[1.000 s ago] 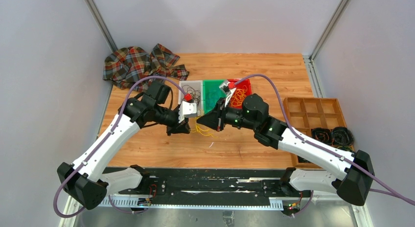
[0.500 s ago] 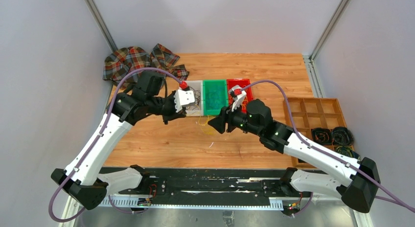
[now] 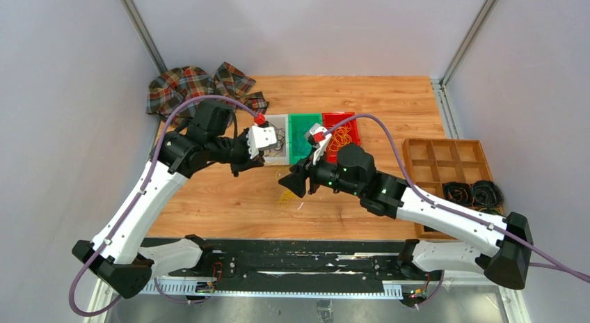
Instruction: Untangle the cables
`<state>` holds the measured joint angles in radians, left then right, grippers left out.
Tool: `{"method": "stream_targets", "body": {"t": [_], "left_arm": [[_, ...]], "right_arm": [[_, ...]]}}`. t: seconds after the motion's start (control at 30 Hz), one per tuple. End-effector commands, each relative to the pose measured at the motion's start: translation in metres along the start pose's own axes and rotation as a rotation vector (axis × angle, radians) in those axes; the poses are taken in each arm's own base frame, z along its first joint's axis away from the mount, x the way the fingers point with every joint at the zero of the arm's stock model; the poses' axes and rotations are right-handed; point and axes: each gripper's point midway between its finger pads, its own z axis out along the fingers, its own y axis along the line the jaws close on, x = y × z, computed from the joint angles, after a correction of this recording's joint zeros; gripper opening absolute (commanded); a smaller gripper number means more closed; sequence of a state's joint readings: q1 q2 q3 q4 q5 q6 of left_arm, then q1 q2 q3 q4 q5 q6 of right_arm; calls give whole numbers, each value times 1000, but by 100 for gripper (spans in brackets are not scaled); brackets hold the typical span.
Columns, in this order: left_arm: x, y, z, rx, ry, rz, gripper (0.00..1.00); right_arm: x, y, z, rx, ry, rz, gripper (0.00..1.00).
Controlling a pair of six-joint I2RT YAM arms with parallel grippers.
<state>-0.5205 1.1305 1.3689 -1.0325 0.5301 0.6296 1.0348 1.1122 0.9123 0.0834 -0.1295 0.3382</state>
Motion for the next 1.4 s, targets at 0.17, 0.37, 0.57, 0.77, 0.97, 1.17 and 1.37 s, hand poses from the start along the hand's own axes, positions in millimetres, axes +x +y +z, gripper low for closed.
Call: {"method": "stream_targets", "body": {"t": [0.17,0.37,0.57,0.77,0.97,1.17,1.37], "left_arm": [[-18,-11,-10,37,-55,-35,1],[-26,-18,-19,60,-69,-23,1],[-40,-30,-31,104,-114,-22,0],[-60,-31,-45,100,-164,-16,0],[-86,-26,-68,45,-213,30,0],[-106,-23,-84,13,-263,47,0],[-118,-15,-102,-66,-285,89,0]], "right_arm": [[-23,31,17,-83,-39,-88,55],[-16,12,25,11,-19,-108,53],[-1,10,36,-7,-1,-101,51],[26,6,51,-11,65,-74,41],[48,-14,49,58,89,-42,31],[58,-20,44,72,101,-23,25],[66,-23,43,80,115,-11,25]]}}
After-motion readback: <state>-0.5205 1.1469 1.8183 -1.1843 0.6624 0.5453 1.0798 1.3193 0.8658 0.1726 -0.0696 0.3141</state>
